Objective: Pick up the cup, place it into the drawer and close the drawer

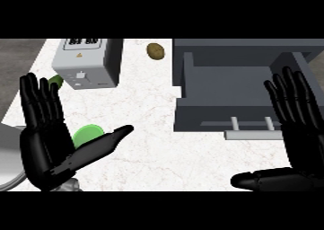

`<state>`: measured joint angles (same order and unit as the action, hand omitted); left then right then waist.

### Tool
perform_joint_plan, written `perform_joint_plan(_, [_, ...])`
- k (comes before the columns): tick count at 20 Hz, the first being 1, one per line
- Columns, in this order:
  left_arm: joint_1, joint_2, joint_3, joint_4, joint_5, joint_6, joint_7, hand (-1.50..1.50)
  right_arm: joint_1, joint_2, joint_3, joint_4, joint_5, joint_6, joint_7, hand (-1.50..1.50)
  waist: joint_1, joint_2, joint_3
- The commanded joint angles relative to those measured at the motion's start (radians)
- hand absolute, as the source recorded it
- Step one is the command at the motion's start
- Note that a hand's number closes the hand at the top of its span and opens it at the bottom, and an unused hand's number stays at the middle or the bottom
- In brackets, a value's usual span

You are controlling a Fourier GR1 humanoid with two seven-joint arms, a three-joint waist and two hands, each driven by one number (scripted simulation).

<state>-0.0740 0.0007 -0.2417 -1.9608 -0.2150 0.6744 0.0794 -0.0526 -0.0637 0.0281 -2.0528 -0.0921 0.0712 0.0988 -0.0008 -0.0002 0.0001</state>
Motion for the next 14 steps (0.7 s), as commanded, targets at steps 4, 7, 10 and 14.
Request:
perform_joint_plan(4, [0.007, -0.001, -0.045, 0.01, -0.03, 0.066, 0.023, -1.5, 0.006, -0.003, -0.017, -0.021, -0.022, 0.018, 0.015, -1.5, 0.0, -0.001, 0.0])
perform_joint_plan(7, [0.031, 0.002, 0.045, 0.016, 0.052, -0.008, -0.019, -1.5, -0.071, -0.04, -0.082, -0.018, -0.052, 0.016, 0.062, -1.5, 0.001, 0.0, 0.0])
perform_joint_plan(10, [0.042, -0.001, -0.066, 0.099, 0.05, 0.106, -0.069, -1.5, 0.058, 0.038, 0.03, 0.004, 0.059, 0.001, -0.082, -1.5, -0.002, 0.0, 0.0])
perform_joint_plan(14, [0.076, -0.001, -0.017, 0.122, 0.106, 0.08, -0.127, -1.5, -0.042, -0.026, -0.072, -0.046, -0.047, 0.014, 0.064, -1.5, 0.0, 0.0, 0.0])
